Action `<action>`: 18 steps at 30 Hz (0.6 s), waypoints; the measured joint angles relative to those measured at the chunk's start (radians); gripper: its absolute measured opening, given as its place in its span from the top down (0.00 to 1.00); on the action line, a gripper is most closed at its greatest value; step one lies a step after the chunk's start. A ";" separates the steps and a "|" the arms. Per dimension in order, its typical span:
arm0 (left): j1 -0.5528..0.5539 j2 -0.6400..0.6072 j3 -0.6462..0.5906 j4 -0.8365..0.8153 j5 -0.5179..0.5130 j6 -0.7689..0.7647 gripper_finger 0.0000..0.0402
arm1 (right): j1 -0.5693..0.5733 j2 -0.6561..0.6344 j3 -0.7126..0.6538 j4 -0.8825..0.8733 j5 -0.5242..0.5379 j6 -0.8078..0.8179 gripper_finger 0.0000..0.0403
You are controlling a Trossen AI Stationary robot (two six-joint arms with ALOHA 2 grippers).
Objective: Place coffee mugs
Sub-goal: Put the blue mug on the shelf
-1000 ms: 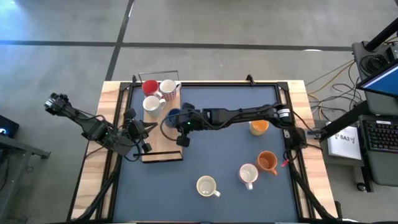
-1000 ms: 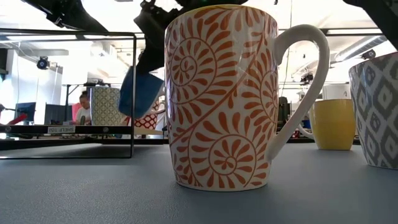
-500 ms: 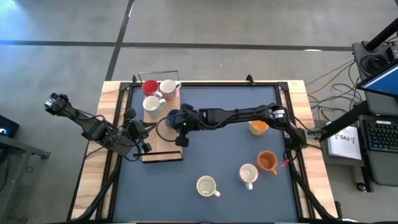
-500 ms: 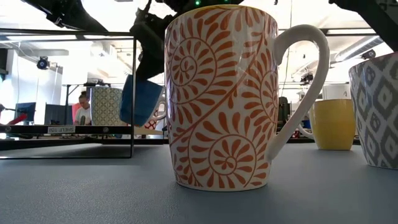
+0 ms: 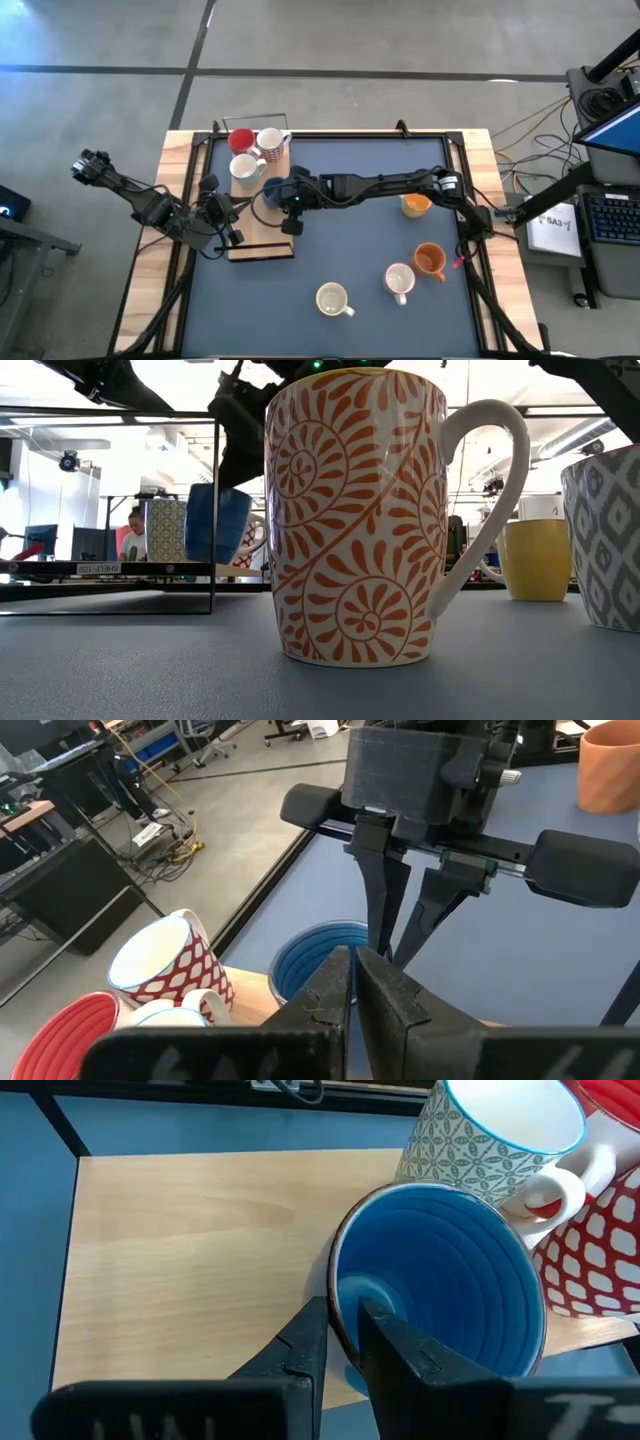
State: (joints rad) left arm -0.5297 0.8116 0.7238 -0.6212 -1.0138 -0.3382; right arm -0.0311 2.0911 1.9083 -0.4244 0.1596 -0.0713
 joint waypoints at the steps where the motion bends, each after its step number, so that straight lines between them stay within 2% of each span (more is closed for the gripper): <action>1: 0.000 0.000 0.000 0.000 0.000 0.000 1.00 | 0.000 0.000 0.000 -0.001 0.000 0.000 0.87; 18: 0.000 0.000 0.000 0.000 0.000 0.000 1.00 | 0.000 -0.008 -0.002 0.049 -0.002 0.000 0.85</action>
State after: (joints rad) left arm -0.5297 0.8116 0.7238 -0.6209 -1.0138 -0.3382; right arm -0.0307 2.0828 1.9064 -0.3757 0.1581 -0.0718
